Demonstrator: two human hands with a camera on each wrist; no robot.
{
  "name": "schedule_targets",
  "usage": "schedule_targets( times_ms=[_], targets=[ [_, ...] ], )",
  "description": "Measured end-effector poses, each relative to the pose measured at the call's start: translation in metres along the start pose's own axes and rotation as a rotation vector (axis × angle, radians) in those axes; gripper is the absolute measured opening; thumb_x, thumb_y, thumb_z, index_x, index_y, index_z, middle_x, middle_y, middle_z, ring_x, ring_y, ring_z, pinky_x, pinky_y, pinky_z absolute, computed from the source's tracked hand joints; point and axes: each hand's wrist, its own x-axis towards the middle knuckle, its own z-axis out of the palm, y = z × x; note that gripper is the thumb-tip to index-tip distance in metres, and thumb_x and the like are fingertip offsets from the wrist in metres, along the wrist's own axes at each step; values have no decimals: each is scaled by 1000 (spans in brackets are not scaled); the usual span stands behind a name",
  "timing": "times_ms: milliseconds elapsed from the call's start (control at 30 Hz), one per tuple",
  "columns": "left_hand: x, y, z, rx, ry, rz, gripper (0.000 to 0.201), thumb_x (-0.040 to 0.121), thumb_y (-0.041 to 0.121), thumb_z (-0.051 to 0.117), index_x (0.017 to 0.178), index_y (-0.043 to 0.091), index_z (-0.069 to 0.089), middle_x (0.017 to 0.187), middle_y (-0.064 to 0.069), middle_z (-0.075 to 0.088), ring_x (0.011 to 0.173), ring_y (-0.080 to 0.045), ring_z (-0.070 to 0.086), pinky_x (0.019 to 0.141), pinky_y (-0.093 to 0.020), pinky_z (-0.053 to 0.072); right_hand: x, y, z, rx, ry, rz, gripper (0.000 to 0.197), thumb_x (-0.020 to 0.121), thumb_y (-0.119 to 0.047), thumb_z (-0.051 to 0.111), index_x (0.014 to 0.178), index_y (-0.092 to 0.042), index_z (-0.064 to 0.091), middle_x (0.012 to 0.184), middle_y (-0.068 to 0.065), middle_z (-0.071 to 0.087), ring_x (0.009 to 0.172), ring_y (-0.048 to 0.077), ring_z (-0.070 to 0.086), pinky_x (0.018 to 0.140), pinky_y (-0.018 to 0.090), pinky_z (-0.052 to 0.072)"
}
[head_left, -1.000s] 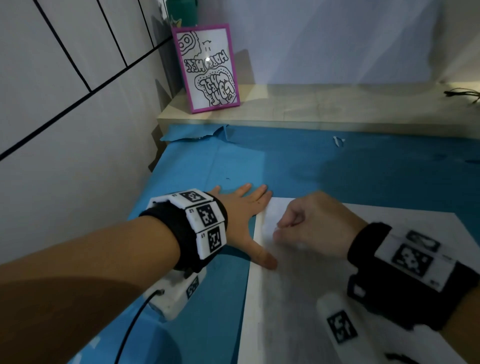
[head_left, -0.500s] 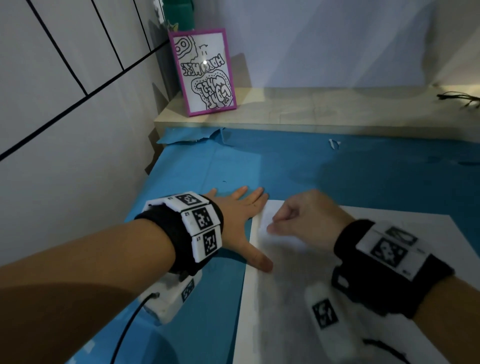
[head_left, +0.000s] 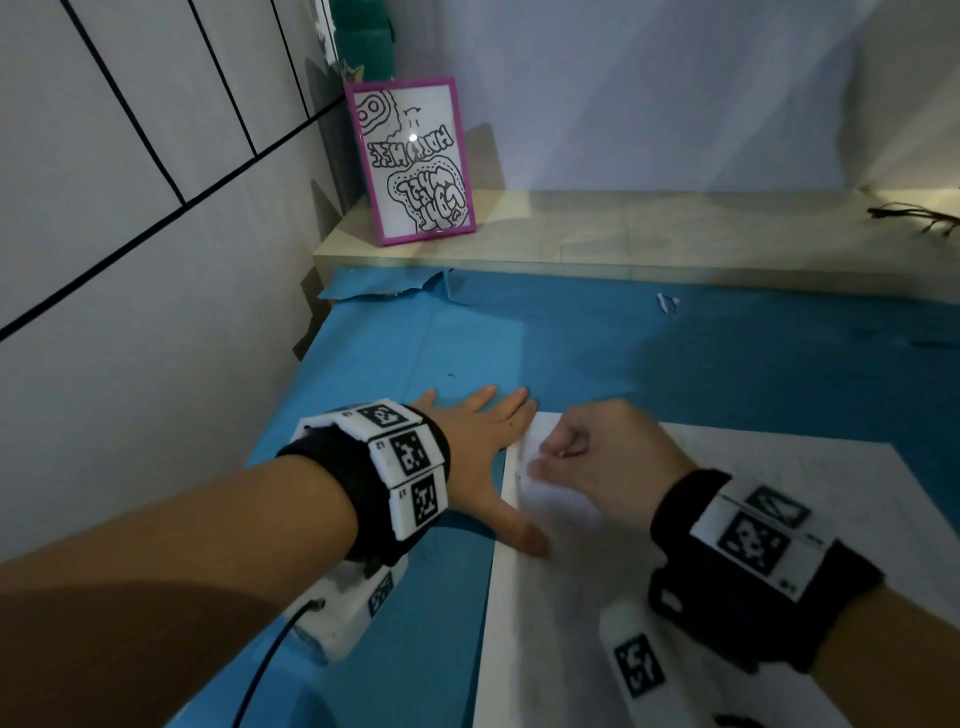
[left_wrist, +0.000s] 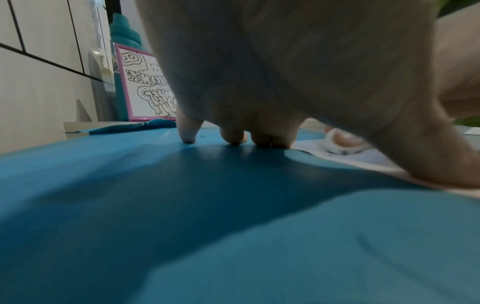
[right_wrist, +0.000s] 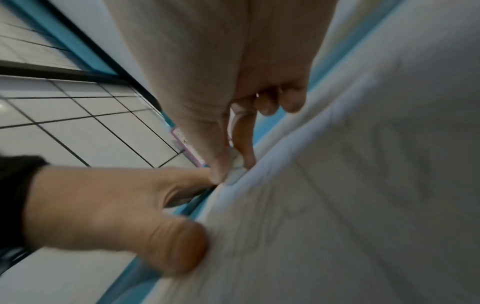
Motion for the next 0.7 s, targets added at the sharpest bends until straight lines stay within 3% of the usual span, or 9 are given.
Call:
schedule_targets(
  times_ms=[100, 200, 267, 367, 433, 500, 600, 633, 700],
  targets=[
    [-2, 3, -3, 2, -31, -12, 130, 58, 88, 52, 147, 29, -22, 154, 16, -27, 144, -11, -19, 115, -59, -2, 9, 18, -14, 159, 208, 136, 9, 79, -20, 72, 83, -19, 64, 85, -2, 63, 77, 13, 59, 69, 22, 43],
    [-7, 8, -8, 37, -32, -34, 131, 62, 85, 54, 146, 24, -26, 154, 10, -29, 144, -14, -21, 116, -56, -4, 2, 33, -17, 587, 286, 270, 13, 86, -16, 65, 96, -9, 66, 68, 0, 56, 50, 8, 52, 59, 23, 49],
    [-14, 20, -12, 87, 22, -25, 127, 70, 80, 53, 146, 17, -27, 154, 2, -31, 143, -18, -24, 116, -53, -6, -1, 42, -18, 854, 310, 320, 13, 90, -10, 59, 99, -1, 63, 56, 5, 50, 43, 6, 53, 61, 24, 55],
    [-29, 51, -9, 184, 79, 206, 95, 90, 63, 42, 150, 16, -15, 156, -2, -27, 144, -17, -21, 114, -52, -6, 0, 44, -20, 1048, 297, 316, 6, 92, -6, 55, 89, -6, 60, 64, 8, 52, 50, 11, 56, 57, 25, 58],
    [-35, 64, 0, 162, 0, 341, 81, 94, 59, 34, 152, 23, -11, 156, 3, -24, 144, -13, -19, 114, -49, -6, 0, 43, -18, 1026, 291, 304, 9, 91, -5, 56, 83, -8, 59, 68, 8, 53, 53, 14, 57, 53, 24, 57],
    [-33, 56, 4, 135, -58, 246, 77, 95, 62, 27, 152, 26, -10, 158, 6, -20, 145, -13, -14, 115, -49, -5, -1, 42, -18, 987, 287, 294, 8, 89, -5, 60, 82, -7, 61, 68, 7, 54, 54, 15, 56, 49, 24, 55],
    [-17, 26, -7, 146, 14, -178, 85, 91, 69, 16, 152, 16, -9, 159, -2, -17, 146, -19, -12, 117, -51, -3, -2, 45, -17, 888, 290, 271, 5, 85, -7, 65, 80, -7, 65, 65, 7, 55, 48, 12, 52, 43, 22, 48],
    [-14, 19, -11, 139, 46, -263, 86, 91, 69, 15, 151, 13, -10, 158, -4, -20, 146, -21, -15, 117, -51, -3, -2, 45, -17, 864, 290, 264, 4, 84, -7, 66, 80, -7, 65, 65, 6, 55, 47, 11, 51, 43, 22, 45],
    [-12, 17, -15, 89, 84, -202, 81, 94, 64, 17, 150, 15, -14, 156, -2, -24, 145, -19, -18, 117, -50, -2, -2, 44, -17, 849, 279, 235, 3, 86, -6, 64, 88, -8, 66, 65, 4, 53, 47, 9, 49, 42, 21, 44]
  ],
)
